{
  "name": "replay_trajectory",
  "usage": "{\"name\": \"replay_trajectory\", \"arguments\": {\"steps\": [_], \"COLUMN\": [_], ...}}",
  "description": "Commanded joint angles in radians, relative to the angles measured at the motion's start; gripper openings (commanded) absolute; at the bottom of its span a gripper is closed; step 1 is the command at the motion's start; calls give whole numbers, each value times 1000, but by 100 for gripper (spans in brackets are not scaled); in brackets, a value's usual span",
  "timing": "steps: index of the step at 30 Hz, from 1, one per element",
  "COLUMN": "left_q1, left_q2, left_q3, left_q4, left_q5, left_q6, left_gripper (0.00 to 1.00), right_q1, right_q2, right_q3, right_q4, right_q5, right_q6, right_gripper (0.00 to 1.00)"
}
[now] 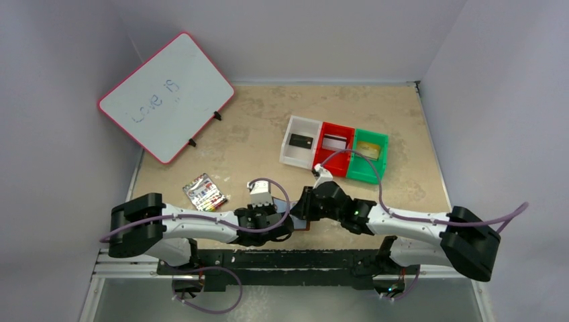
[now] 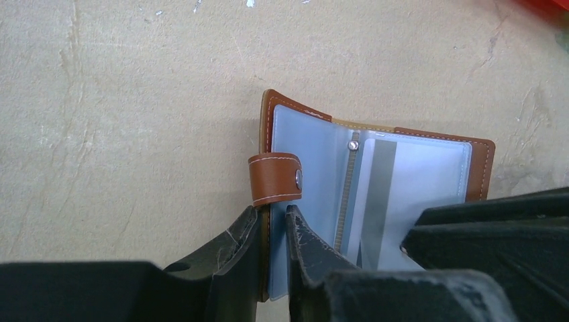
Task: Take the credit cards out of the card holder
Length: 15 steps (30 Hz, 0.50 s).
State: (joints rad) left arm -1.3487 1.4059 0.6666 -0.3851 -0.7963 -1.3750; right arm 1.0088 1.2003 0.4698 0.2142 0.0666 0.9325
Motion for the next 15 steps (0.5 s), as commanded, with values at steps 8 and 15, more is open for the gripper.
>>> {"name": "replay_trajectory", "arguments": {"steps": [8,15], "left_q1": [-7,-9], "left_q2": [-15,-45], "left_q3": [-10,-25], "left_q4": [45,64], "left_q5": [4,7], "left_q6": [-30,-20], "left_gripper": [14,17], "right_q1": [4,4], "right_q2": [-95,-90], "right_q3": [-64,-28], "right_q4": [-169,-247], "right_q5": [61,142], "right_q6": [80,84], "right_gripper": [36,41]}}
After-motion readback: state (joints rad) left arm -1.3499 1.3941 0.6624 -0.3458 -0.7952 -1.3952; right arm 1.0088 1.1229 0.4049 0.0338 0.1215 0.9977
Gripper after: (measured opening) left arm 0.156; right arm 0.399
